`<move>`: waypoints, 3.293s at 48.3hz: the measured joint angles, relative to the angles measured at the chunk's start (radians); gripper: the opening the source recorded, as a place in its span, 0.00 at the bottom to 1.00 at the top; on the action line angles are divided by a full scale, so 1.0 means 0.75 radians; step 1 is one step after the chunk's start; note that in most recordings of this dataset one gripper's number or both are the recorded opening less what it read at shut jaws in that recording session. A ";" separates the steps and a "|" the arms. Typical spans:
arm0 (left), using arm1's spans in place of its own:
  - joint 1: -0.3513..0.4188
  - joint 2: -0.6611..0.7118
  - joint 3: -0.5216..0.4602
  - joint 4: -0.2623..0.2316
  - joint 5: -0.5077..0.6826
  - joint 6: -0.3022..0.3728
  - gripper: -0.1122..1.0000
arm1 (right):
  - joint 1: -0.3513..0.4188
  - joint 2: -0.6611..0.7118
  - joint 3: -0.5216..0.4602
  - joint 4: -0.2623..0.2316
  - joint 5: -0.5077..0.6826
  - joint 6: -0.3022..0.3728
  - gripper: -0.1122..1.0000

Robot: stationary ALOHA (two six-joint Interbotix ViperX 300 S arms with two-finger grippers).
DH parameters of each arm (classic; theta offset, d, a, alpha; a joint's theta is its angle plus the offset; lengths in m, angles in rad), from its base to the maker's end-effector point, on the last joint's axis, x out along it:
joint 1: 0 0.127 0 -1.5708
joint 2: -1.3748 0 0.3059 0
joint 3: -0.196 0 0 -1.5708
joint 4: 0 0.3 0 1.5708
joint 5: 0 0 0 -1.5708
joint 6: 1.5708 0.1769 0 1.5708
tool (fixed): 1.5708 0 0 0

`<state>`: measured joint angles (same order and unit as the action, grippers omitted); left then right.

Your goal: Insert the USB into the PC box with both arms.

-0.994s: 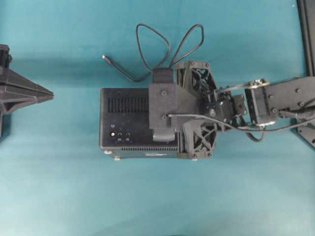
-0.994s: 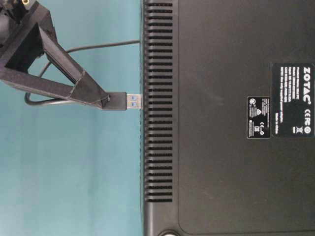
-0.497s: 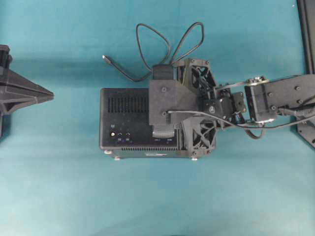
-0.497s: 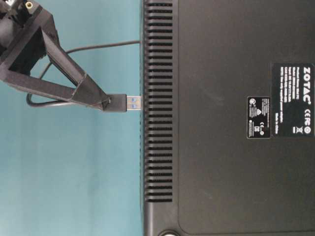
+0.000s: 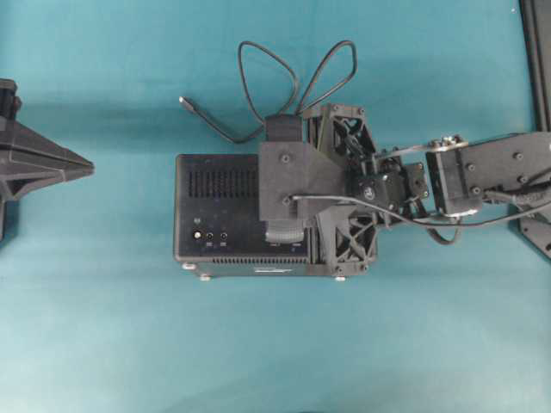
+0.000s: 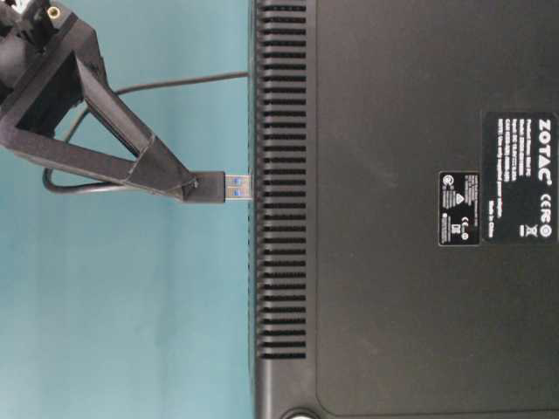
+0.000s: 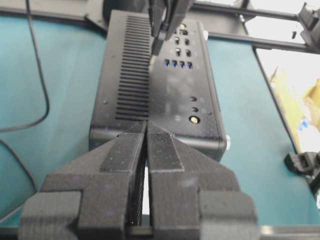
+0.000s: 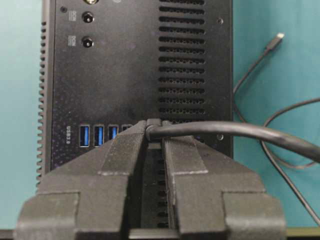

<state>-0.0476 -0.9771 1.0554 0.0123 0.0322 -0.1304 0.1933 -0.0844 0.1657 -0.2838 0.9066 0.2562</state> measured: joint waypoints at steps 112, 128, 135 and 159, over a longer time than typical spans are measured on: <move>0.000 -0.043 0.018 0.002 0.022 -0.049 0.10 | 0.029 0.020 -0.012 0.078 0.043 0.002 0.20; 0.000 -0.041 0.018 0.002 0.022 -0.049 0.10 | 0.027 0.022 -0.012 0.082 0.043 0.002 0.20; 0.000 -0.043 0.022 0.002 0.022 -0.049 0.10 | 0.027 0.025 -0.012 0.082 0.039 0.002 0.20; 0.000 -0.061 0.022 0.002 0.022 -0.049 0.10 | -0.002 0.022 -0.002 0.092 0.018 0.002 0.20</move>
<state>-0.0476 -1.0232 1.0723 0.0138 0.0491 -0.1672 0.1917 -0.0675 0.1641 -0.2148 0.9204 0.2577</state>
